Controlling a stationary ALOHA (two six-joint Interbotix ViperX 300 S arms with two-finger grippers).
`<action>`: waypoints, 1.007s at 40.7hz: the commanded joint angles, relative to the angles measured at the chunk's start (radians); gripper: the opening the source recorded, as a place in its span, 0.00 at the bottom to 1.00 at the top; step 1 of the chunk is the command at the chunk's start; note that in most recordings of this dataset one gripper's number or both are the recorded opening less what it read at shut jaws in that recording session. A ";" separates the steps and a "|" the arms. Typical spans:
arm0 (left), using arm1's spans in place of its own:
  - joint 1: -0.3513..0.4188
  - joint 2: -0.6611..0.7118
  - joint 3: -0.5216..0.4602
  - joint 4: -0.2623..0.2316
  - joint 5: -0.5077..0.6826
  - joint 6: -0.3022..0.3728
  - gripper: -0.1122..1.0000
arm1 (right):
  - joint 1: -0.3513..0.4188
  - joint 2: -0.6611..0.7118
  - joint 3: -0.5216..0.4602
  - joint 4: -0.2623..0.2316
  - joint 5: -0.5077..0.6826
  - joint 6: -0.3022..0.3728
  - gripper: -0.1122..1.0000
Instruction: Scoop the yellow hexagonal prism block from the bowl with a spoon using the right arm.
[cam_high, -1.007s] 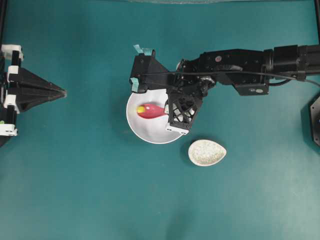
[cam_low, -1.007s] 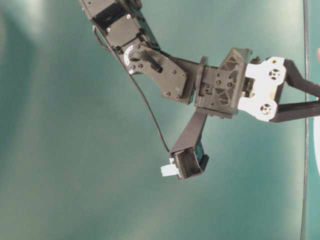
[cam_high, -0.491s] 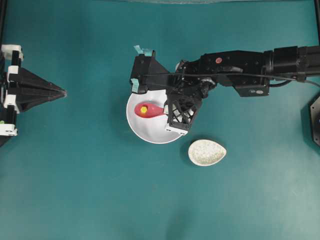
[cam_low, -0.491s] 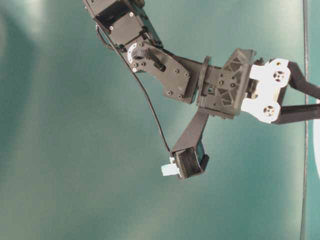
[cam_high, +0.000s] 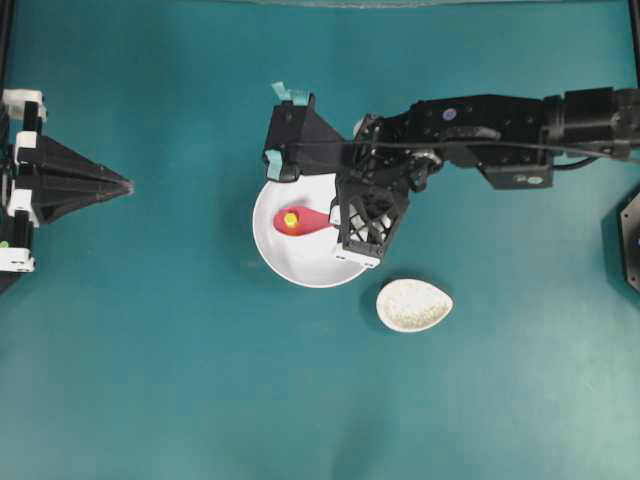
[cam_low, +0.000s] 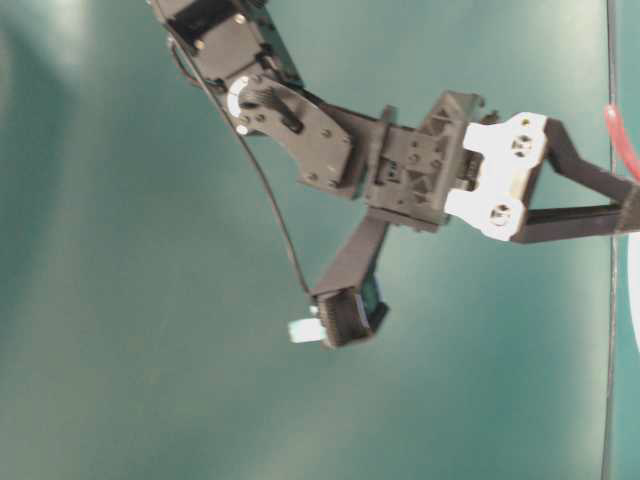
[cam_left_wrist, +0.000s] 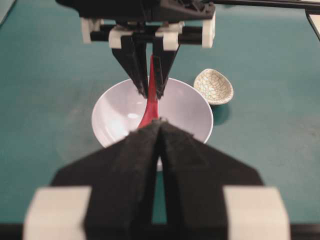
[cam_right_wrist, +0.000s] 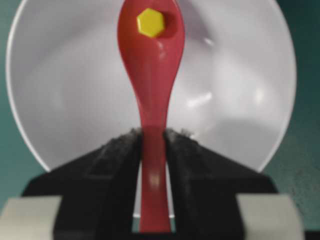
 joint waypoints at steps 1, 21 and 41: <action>0.002 0.005 -0.023 0.002 -0.009 0.000 0.10 | 0.002 -0.052 -0.011 -0.002 0.003 0.002 0.30; 0.002 0.005 -0.023 0.002 -0.009 0.000 0.10 | -0.006 -0.175 -0.040 -0.055 0.098 0.012 0.30; 0.002 0.005 -0.026 0.002 -0.018 -0.008 0.10 | -0.006 -0.250 -0.120 -0.071 0.224 0.012 0.30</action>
